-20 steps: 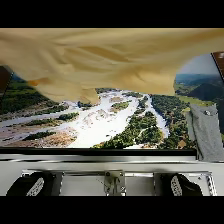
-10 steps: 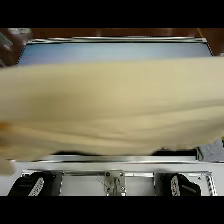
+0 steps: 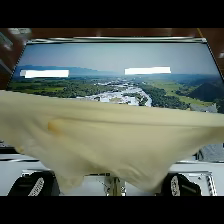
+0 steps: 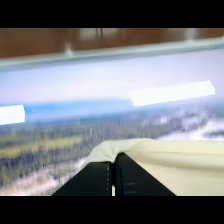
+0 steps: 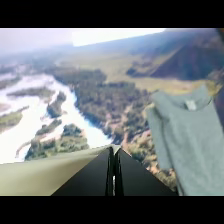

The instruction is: Fold the shirts.

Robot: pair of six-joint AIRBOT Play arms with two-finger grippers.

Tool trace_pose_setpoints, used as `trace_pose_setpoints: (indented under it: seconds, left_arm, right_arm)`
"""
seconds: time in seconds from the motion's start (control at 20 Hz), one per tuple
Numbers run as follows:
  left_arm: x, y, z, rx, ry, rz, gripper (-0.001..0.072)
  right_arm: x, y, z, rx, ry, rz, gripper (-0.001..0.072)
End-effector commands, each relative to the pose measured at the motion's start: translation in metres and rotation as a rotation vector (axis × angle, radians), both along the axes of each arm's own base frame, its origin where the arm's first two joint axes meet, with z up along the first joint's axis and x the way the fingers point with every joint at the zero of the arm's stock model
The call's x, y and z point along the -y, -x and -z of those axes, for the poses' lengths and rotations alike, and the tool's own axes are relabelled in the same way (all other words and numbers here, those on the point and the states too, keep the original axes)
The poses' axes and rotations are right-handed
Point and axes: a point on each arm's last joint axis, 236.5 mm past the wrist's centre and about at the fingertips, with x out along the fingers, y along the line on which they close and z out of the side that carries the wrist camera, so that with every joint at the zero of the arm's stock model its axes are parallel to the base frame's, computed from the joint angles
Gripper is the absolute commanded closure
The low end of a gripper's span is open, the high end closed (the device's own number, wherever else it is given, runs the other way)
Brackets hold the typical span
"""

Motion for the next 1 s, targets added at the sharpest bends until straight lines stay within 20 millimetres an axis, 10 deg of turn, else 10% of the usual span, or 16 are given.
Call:
trace_pose_setpoints:
  seconds: [0.0, 0.2, 0.35, 0.65, 0.95]
  left_arm:
    - [0.000, -0.049, 0.110, -0.282, 0.060, -0.012, 0.0664]
    - [0.023, -0.107, 0.210, -0.442, 0.146, 0.063, 0.0664]
    - [0.037, -0.161, 0.225, -0.394, 0.210, 0.104, 0.0663]
    - [0.029, -0.252, 0.274, -0.347, 0.395, -0.017, 0.0663]
    - [0.009, -0.302, 0.307, -0.310, 0.328, -0.064, 0.0664]
  right_arm:
    - [0.003, -0.032, 0.084, -0.184, -0.107, -0.033, 0.0653]
    - [-0.004, -0.123, 0.108, -0.029, -0.236, -0.133, 0.0653]
    - [0.010, -0.188, 0.111, 0.071, -0.358, -0.100, 0.0653]
    - [-0.003, -0.282, 0.222, -0.090, -0.262, -0.150, 0.0653]
    - [-0.022, -0.382, 0.231, 0.178, -0.213, -0.111, 0.0653]
